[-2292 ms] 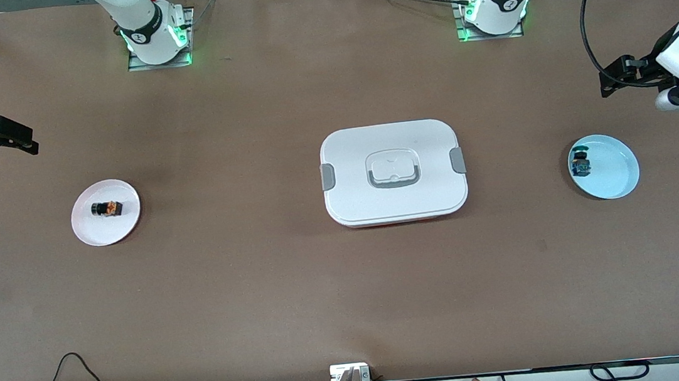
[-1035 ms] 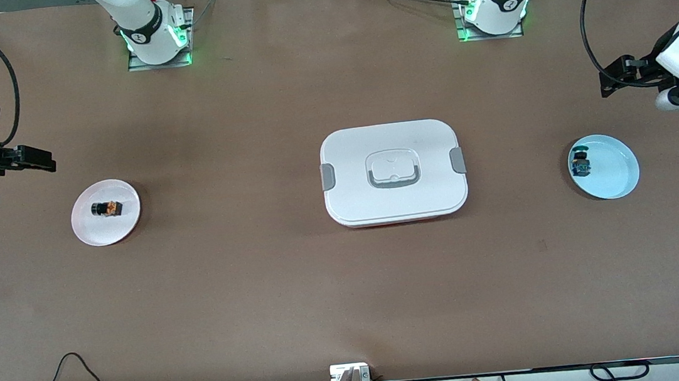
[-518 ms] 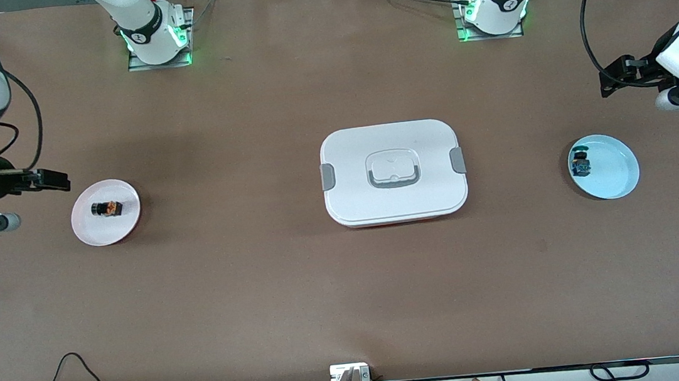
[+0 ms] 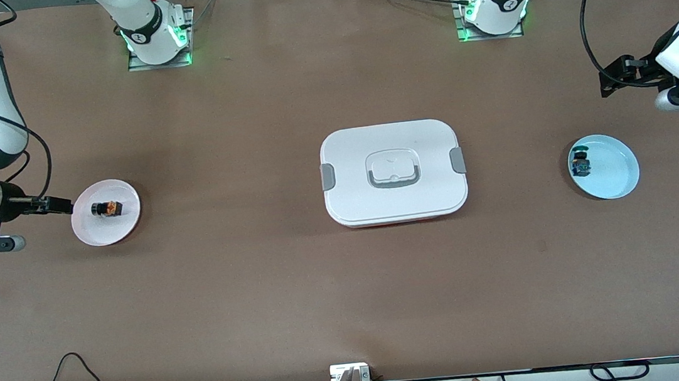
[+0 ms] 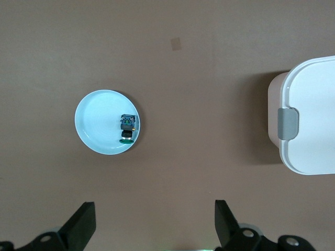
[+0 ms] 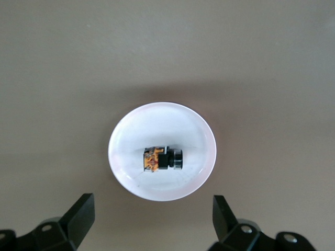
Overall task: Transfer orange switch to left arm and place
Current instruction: 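Lower the open right gripper around the orange switch, then close the right gripper on the orange switch, then lift the orange switch off the plate with the right gripper, then carry the switch above the box while the left gripper reaches it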
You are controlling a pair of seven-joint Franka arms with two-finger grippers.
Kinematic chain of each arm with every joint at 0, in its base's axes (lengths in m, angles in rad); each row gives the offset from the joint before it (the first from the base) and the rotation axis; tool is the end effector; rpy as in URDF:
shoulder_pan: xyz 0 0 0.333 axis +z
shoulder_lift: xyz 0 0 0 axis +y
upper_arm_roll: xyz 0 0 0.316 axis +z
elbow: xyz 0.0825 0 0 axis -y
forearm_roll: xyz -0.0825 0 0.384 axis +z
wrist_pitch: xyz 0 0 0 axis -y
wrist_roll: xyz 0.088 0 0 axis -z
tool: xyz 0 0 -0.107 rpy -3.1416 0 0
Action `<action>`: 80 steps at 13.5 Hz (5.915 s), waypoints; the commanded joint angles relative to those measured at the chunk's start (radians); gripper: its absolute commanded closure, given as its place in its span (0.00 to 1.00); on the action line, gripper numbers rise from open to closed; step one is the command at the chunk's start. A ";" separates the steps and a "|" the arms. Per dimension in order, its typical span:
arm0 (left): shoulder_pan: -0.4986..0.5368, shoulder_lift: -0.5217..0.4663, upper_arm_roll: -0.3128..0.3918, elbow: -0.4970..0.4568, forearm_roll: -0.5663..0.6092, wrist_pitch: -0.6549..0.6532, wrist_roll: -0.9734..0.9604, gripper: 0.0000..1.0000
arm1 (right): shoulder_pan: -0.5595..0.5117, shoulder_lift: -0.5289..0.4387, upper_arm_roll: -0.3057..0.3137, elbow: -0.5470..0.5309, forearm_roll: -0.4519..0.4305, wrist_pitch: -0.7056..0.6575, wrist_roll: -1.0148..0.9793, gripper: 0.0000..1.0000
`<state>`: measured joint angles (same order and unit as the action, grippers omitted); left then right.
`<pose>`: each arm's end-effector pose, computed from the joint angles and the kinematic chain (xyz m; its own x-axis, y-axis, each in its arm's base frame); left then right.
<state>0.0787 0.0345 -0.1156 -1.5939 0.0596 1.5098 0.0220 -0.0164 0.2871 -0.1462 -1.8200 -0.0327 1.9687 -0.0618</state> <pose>0.5560 -0.0128 0.5899 0.9913 -0.0553 -0.1192 -0.0620 -0.9967 -0.0529 0.6056 -0.0962 0.3712 0.9864 -0.0863 -0.1397 -0.0785 -0.9951 0.0609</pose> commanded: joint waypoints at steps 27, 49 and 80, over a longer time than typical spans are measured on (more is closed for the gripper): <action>0.001 0.012 -0.003 0.028 0.008 -0.013 -0.013 0.00 | -0.025 0.159 0.019 -0.320 -0.041 0.489 -0.003 0.00; 0.001 0.012 -0.004 0.028 0.008 -0.014 -0.013 0.00 | -0.030 0.077 0.088 -0.115 -0.027 0.120 -0.044 0.89; 0.220 0.136 0.002 0.117 -0.451 -0.238 0.102 0.00 | 0.294 -0.098 0.416 0.150 1.312 0.237 -1.281 0.92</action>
<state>0.2100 0.1346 -0.1109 -1.5187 -0.1871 1.3464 0.0891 0.2384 0.1685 0.2743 -1.6791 1.1890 2.1395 -1.2360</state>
